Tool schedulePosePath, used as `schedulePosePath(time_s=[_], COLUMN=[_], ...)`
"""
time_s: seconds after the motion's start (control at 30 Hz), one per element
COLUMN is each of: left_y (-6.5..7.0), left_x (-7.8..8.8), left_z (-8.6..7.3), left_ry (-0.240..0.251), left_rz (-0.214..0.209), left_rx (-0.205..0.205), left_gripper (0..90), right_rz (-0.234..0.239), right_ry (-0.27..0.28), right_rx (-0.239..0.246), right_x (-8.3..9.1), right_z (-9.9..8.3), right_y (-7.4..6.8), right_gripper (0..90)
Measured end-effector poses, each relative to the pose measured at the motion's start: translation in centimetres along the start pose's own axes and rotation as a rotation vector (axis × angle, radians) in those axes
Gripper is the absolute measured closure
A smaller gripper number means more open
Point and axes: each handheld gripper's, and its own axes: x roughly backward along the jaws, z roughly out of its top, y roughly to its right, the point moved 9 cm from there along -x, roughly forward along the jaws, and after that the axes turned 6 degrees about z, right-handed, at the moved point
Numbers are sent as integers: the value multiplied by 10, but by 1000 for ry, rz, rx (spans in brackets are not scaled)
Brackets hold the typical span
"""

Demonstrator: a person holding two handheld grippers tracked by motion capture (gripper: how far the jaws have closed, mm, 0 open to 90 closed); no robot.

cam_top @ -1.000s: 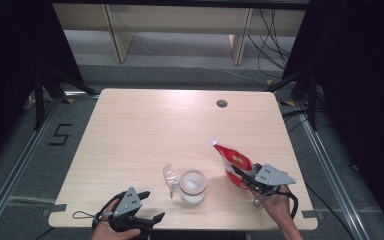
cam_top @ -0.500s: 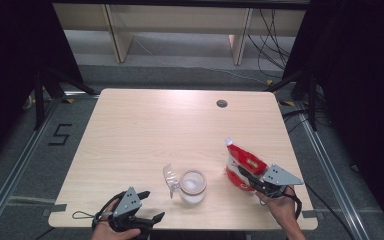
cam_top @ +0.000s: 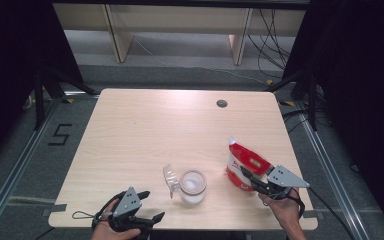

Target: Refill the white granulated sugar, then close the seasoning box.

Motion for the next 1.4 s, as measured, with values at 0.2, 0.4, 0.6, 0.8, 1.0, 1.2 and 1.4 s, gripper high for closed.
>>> schedulePosePath(time_s=[0.2,0.4,0.6,0.8,1.0,1.2,1.4], left_y=[-1,-1,-5,-1,1,2,3], left_x=[1,1,4,5,4,6,8], left_z=[3,4,4,8,12,15,20], left_ry=[15,9,-9,3,1,0,6], left_rz=[-1,-1,18,3,0,-5,-7], left_rx=[6,13,15,36,39,35,50], left_gripper=[187,187,191,220,259,313,371], right_rz=[0,-30,-22,-12,-25,-38,-51], right_ry=[-12,-49,-77,-104,-116,-124,-129], right_rx=[-75,-126,-145,-149,-153,-174,-170], right_x=[20,36,45,52,59,68,75], right_z=[0,-5,-11,-17,-20,-23,-24], right_y=[-3,-3,-9,-19,-22,-26,-28], right_gripper=[464,396,381,382,382,383,381])
